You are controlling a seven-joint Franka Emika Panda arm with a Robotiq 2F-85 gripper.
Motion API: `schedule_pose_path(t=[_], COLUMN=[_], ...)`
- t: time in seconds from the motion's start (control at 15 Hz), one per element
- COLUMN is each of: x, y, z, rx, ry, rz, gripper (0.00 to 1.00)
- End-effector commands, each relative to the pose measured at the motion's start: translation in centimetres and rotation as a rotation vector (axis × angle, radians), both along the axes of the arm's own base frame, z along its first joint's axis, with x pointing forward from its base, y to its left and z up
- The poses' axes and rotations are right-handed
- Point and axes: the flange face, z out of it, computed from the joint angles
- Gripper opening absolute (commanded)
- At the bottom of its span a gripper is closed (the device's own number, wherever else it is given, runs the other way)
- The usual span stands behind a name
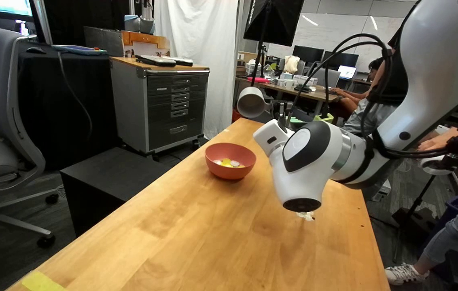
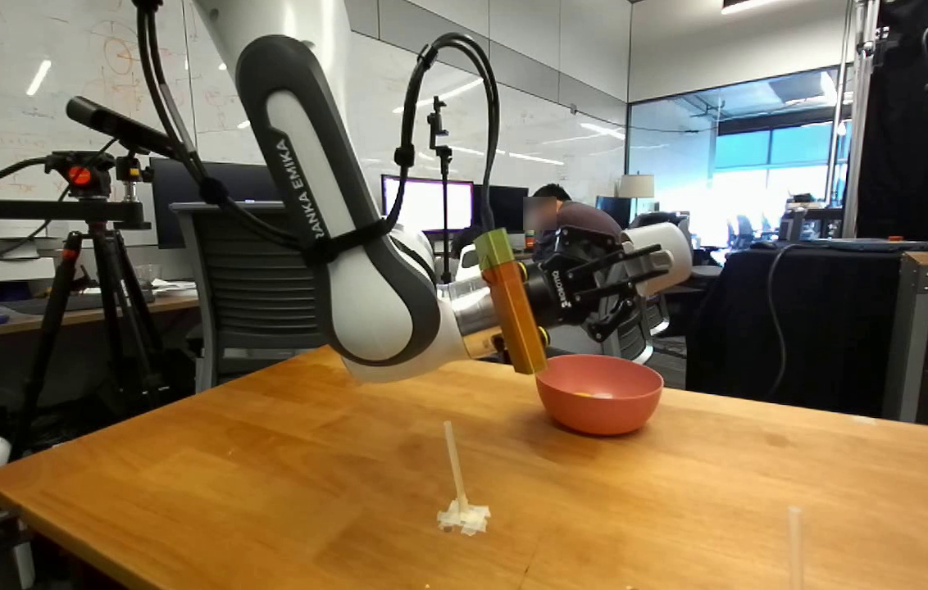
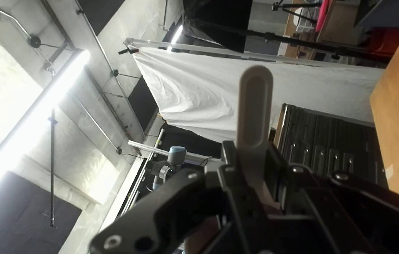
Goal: Pour the contents in the cup into the bowl
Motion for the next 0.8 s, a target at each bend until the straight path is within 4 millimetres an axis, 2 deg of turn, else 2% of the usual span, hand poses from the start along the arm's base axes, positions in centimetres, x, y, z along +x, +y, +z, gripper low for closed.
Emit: schedule_pose_path(t=[0.0, 0.47, 0.73], x=[-0.27, -0.43, -0.56], y=[-0.3, -0.21, 0.08], z=[0.61, 0.72, 1.38], rx=[-0.063, -0.083, 0.001], ry=[-0.016, -0.027, -0.017], rz=[0.018, 0.04, 0.013], gripper=[0.12, 0.12, 0.12])
